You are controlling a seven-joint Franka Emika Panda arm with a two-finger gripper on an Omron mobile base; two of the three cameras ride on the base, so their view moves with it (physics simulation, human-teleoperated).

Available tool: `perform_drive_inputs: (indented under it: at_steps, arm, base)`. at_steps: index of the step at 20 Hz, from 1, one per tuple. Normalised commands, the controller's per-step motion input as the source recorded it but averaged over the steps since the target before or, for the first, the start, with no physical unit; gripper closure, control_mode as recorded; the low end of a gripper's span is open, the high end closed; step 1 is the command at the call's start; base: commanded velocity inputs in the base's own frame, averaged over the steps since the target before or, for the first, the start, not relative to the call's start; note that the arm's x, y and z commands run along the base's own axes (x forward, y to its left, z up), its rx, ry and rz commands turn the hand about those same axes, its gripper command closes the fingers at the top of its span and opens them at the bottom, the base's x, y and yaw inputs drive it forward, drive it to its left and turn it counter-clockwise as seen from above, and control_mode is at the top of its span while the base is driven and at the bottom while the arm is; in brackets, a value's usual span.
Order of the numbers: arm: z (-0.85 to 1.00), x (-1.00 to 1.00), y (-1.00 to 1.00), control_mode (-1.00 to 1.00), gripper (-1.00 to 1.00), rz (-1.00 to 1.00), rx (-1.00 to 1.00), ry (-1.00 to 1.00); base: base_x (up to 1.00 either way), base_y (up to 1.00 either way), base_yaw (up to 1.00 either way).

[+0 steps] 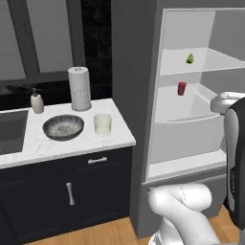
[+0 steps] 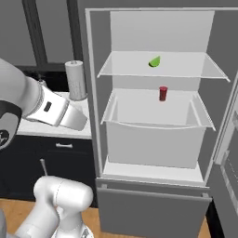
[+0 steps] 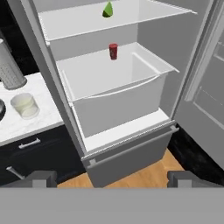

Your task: Grab a lemon wedge from the fridge and one ice cube from the ice bowl, and put them in the glass of lemonade.

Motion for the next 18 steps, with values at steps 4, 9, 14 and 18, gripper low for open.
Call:
perform_drive_inputs:
  at_steps: [4, 9, 14, 18]
  arm:
    - [0.0, 0.0, 0.0, 1.0, -1.0, 0.0, 0.0, 0.0]
    - [0.0, 0.0, 0.0, 1.0, -1.0, 0.0, 0.0, 0.0]
    - [0.0, 0.0, 0.0, 1.0, -1.0, 0.0, 0.0, 0.0]
    - [0.0, 0.0, 0.0, 1.0, -1.0, 0.0, 0.0, 0.0]
  base:
    - [0.28, -0.27, 0.19]
    - [-0.09, -0.63, 0.0]
    - [-0.39, -0.59, -0.12]
    - [0.04, -0.7, 0.0]
